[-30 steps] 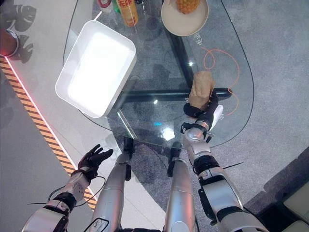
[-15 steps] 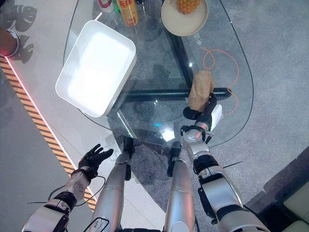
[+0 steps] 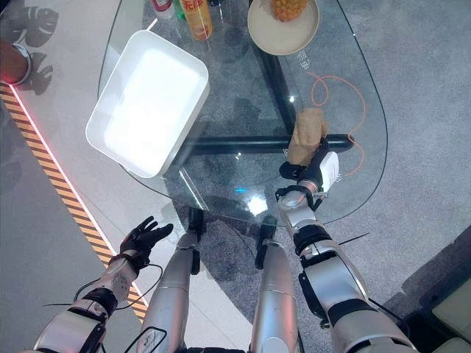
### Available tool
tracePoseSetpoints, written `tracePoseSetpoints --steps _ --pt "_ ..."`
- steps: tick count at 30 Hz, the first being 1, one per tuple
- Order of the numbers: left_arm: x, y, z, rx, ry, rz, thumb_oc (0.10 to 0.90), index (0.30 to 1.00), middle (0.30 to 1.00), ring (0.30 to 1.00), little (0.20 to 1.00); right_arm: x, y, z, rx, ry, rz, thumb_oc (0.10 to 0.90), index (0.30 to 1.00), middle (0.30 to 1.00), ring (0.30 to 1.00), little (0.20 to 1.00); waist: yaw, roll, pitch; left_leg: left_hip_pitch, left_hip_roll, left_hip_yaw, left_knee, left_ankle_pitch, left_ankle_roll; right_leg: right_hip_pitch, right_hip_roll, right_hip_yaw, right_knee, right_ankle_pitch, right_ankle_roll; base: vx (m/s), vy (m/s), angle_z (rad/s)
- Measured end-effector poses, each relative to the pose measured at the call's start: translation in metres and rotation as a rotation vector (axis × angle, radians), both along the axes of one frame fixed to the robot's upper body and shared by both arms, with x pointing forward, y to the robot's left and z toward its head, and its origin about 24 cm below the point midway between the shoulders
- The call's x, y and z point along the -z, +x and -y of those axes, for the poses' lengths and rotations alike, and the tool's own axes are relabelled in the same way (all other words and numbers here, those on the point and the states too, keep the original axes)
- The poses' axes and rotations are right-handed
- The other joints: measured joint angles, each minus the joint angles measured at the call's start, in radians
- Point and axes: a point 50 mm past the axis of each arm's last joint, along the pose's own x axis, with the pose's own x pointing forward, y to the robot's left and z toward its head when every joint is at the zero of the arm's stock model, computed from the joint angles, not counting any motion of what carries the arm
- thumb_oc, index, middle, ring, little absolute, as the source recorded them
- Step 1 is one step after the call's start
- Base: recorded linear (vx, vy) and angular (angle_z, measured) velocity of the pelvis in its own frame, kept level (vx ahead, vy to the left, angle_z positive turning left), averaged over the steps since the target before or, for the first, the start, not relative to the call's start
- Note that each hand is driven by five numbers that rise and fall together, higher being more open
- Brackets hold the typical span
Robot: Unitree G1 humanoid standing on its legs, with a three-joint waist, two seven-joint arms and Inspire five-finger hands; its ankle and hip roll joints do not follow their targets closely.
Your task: Wipe the table with a cloth and put it in the basket.
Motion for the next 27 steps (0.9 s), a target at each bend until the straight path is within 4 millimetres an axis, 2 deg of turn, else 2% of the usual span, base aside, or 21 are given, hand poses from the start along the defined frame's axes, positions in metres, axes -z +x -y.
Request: tracePoseSetpoints --steps 1,2,10,27 --pt "0.0 0.0 0.0 -0.001 0.0 -0.002 0.8 0.9 0.9 0.9 0.9 0.001 0.0 0.0 -0.002 -0.011 -0.005 0.221 0.404 0.404 0.404 0.321 0.001 0.0 0.0 0.0 0.0 0.0 0.0 0.0 0.0 0.0 0.0 0.0 0.001 0.0 0.0 0.0 0.0 0.0" --pt "0.001 -0.001 0.0 -0.001 0.001 -0.004 0.8 0.9 0.9 0.9 0.9 0.001 0.0 0.002 0.001 -0.024 -0.009 0.1 0.3 0.3 0.3 0.2 0.003 0.0 0.0 0.0 0.0 -0.001 0.001 0.0 0.0 0.0 0.0 -0.001 0.002 -0.001 -0.001 0.0 0.0 0.0" --pt "0.0 0.0 0.0 0.002 0.0 -0.003 0.8 0.9 0.9 0.9 0.9 -0.003 0.0 0.016 0.026 -0.053 -0.028 0.1 0.3 0.3 0.3 0.2 0.015 0.002 -0.001 0.001 0.001 -0.007 0.0 -0.001 0.001 -0.004 0.001 -0.003 0.014 -0.006 -0.007 0.0 0.0 0.0" --pt "0.001 0.001 0.005 0.027 0.007 -0.007 0.8 0.9 0.9 0.9 0.9 -0.004 0.0 0.017 0.025 -0.057 -0.029 0.1 0.3 0.3 0.3 0.2 0.014 0.003 -0.001 0.001 0.0 -0.011 -0.001 0.001 -0.002 -0.005 0.001 -0.005 0.017 -0.011 -0.007 0.0 0.0 0.0"
